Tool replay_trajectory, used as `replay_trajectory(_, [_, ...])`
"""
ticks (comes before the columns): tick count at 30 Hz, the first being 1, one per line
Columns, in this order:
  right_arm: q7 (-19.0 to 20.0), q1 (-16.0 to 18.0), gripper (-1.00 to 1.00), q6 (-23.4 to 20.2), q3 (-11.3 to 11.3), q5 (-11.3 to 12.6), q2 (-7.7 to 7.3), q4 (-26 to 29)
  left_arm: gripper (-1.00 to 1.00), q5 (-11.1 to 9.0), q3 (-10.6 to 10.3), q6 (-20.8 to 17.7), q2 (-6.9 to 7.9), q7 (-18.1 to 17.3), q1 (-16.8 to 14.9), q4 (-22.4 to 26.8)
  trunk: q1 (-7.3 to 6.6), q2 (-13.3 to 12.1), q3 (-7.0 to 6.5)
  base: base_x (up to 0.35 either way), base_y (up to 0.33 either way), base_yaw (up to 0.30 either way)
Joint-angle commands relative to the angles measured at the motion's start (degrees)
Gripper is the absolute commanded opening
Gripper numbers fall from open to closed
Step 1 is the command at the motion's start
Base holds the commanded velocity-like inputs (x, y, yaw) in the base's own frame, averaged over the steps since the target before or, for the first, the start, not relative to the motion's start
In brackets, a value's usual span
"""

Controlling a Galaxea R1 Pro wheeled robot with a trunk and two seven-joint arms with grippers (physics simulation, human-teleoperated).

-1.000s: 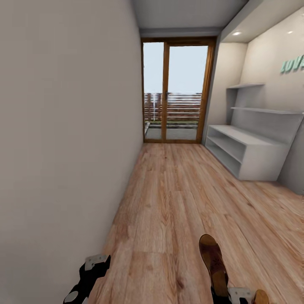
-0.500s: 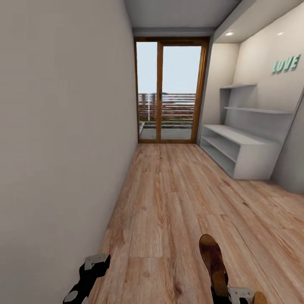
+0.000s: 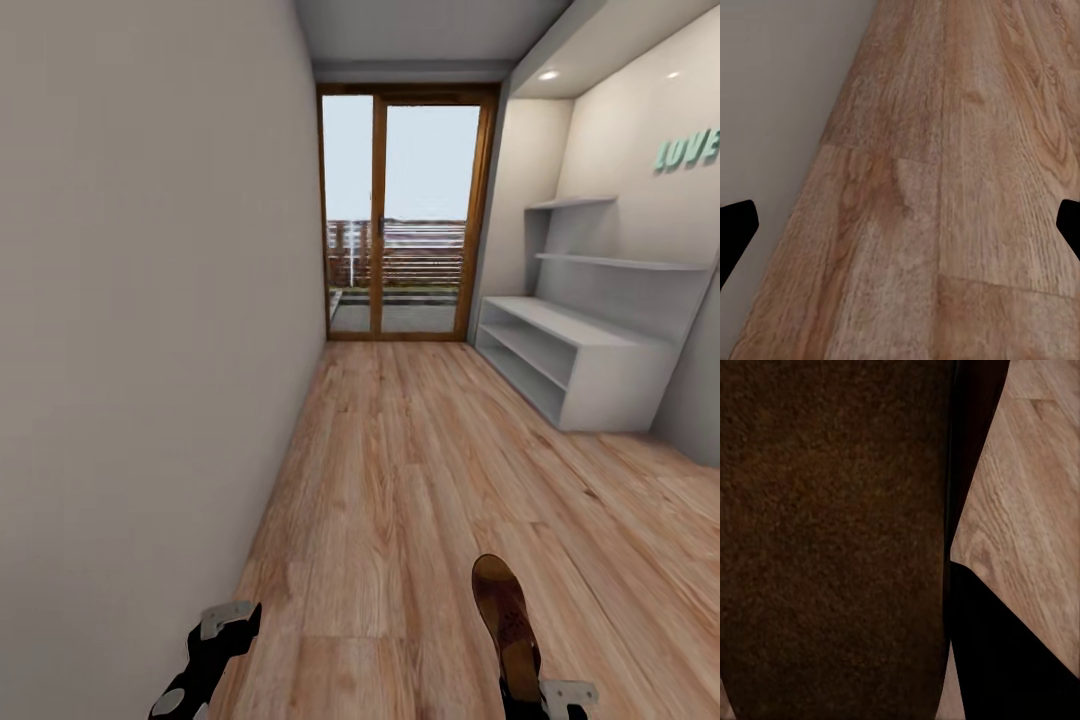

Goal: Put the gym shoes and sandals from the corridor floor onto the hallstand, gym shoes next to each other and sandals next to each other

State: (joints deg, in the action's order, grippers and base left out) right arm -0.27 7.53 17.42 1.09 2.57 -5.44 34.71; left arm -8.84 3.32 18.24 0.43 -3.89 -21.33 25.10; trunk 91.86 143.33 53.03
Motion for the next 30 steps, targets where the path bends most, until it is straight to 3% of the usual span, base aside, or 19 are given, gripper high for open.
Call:
replay_trajectory(1, [0.01,0.03,-1.00,0.16,-0.05,0.42,-0.01,-0.02,1.00,-0.56,0.11,0.11,-0.01,-0.41,-0.03,-0.05,0.02,0.02,0.06,0.329,0.000,0.000])
replay_trajectory(6, [0.01,0.03,-1.00,0.16,-0.05,0.42,-0.01,0.00,1.00,-0.56,0.11,0.07,0.01,-0.41,-0.03,-0.02,0.02,0.02,0.06,0.244,0.000,0.000])
replay_trajectory(17, [0.01,0.03,-1.00,0.16,-0.03,0.42,-0.01,-0.01,1.00,-0.56,0.11,0.04,0.01,-0.41,-0.06,0.04,0.02,0.02,0.06,0.058,0.000,0.000])
replay_trajectory(30, [0.01,0.03,-1.00,0.16,-0.03,0.42,-0.01,-0.15,1.00,-0.56,0.11,0.04,-0.02,-0.41,-0.07,0.04,0.02,0.02,0.06,0.309,0.000,0.000])
